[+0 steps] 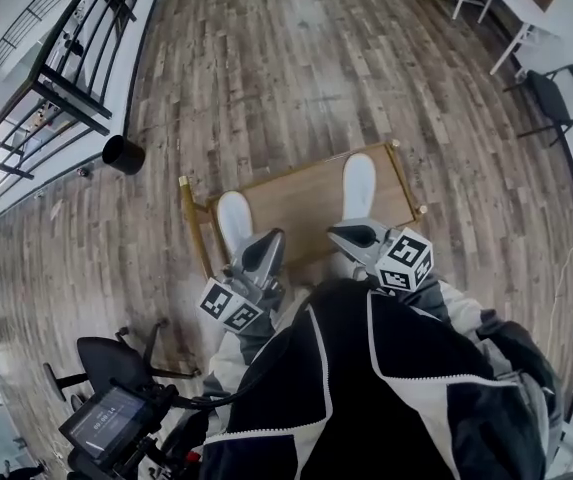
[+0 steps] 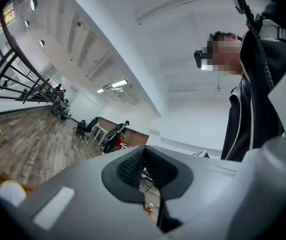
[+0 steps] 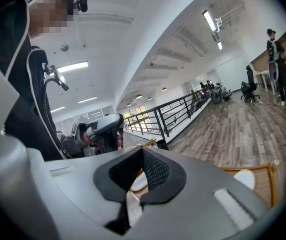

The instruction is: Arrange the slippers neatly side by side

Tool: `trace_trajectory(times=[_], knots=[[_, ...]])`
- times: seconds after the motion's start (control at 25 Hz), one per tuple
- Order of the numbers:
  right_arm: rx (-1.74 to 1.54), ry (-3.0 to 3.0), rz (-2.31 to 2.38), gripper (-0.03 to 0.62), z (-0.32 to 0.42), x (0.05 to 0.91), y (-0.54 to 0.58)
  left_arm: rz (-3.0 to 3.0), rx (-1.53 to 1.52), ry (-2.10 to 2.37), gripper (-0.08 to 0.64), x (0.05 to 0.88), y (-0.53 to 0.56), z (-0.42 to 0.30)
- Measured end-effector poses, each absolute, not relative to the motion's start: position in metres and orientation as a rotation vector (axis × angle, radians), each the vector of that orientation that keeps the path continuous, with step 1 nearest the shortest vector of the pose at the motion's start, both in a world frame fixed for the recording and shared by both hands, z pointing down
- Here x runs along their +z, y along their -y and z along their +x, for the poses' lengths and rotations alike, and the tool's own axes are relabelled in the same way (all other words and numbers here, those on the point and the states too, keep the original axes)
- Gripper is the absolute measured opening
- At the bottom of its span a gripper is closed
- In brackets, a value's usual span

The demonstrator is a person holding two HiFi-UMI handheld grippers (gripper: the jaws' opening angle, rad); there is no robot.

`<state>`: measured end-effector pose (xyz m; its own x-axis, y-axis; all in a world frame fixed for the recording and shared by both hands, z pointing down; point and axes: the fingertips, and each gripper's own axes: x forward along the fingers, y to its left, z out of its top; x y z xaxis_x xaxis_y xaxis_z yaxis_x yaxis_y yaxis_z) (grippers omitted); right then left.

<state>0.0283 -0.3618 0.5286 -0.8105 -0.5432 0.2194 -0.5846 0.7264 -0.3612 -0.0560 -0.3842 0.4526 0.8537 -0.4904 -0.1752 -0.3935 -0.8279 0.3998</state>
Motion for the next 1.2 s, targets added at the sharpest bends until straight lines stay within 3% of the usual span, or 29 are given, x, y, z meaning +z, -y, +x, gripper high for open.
trace_trajectory(times=[0.28,0.52,0.6,0.76,0.88,1.0,1.2], knots=[[0.617,2.836,1.021,0.005,0.038,0.523,0.366,2.671,-0.431,0.484,0.020,0.437,0.368,-0.032],[0.734,2.645,1.165,0.008,0.059,0.576,0.376,2.690,-0.400,0.401,0.020,0.436,0.351,-0.034],[0.771,2.558,1.231,0.078,0.072,0.599,0.383,2.685,-0.399,0.403,0.020,0.438,0.349,-0.039],[0.838,2.355,1.415,0.116,0.109,0.649,0.410,2.663,-0.403,0.406,0.020,0.444,0.349,-0.047],[0.899,2.186,1.506,0.206,0.141,0.687,0.428,2.656,-0.387,0.411,0.020,0.445,0.347,-0.046],[0.945,2.021,1.581,0.239,0.175,0.721,0.445,2.651,-0.372,0.428,0.020,0.447,0.346,-0.049],[1.067,1.847,1.616,0.241,0.204,0.769,0.456,2.624,-0.334,0.504,0.020,0.456,0.341,-0.062]])
